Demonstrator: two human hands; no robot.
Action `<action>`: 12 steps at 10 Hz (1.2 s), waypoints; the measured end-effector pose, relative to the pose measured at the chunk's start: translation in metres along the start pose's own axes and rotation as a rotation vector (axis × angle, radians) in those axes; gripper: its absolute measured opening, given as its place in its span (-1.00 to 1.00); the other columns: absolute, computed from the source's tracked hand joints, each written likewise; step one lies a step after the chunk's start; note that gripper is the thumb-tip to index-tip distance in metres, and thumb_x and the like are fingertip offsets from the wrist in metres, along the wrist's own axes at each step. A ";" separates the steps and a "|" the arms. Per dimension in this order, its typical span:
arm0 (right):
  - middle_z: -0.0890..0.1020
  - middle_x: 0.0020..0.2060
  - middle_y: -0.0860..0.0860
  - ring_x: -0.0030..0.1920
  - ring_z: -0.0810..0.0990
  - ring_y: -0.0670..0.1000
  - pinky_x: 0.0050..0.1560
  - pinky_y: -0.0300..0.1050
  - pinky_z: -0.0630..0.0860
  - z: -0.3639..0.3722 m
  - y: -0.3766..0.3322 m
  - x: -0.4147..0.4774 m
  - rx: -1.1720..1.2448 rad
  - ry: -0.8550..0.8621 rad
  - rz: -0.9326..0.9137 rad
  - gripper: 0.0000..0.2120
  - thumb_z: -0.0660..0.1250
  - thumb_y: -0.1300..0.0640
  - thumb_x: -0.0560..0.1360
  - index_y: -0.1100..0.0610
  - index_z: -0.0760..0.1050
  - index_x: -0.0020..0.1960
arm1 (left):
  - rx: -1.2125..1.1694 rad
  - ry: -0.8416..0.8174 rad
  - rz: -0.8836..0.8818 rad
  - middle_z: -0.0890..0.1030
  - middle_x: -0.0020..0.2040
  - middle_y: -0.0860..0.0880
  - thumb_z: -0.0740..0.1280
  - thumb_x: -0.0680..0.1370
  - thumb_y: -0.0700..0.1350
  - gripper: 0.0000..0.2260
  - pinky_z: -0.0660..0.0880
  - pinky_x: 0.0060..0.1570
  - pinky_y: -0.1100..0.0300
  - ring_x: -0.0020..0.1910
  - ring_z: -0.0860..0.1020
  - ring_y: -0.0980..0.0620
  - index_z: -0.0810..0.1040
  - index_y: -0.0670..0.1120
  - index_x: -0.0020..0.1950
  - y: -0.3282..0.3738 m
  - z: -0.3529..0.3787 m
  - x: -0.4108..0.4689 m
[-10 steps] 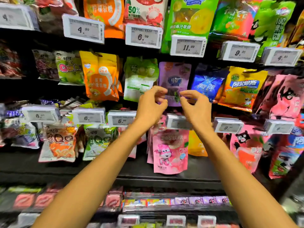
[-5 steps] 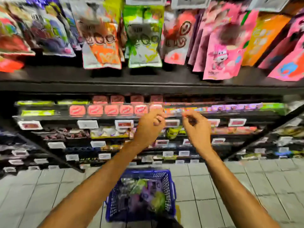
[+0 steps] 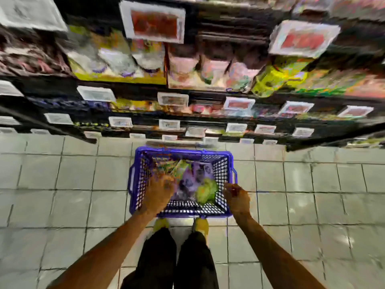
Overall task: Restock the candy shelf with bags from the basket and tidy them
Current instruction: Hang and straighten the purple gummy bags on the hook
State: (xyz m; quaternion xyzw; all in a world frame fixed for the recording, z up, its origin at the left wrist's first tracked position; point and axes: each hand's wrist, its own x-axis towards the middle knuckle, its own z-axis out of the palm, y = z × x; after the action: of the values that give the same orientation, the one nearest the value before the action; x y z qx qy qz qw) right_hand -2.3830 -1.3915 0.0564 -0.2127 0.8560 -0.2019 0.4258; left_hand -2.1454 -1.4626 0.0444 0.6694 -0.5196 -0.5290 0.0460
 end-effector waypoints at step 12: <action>0.51 -0.66 -0.13 -0.65 0.43 -0.21 -0.56 -0.35 0.36 0.235 0.140 0.308 0.406 -0.305 0.473 -0.58 0.17 0.28 0.61 -0.02 0.52 -0.36 | 0.397 -0.150 0.096 0.63 -0.06 -0.11 0.54 0.32 0.17 -0.53 0.45 -0.12 0.14 -0.04 0.59 -0.09 0.58 -0.14 0.01 -0.197 0.221 0.267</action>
State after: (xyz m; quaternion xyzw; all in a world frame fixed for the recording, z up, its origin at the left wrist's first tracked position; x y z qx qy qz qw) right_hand -2.3870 -1.4792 -0.3456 0.0529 0.7504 -0.2295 0.6176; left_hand -2.2114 -1.4634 -0.3490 0.5983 -0.6469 -0.4620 -0.1003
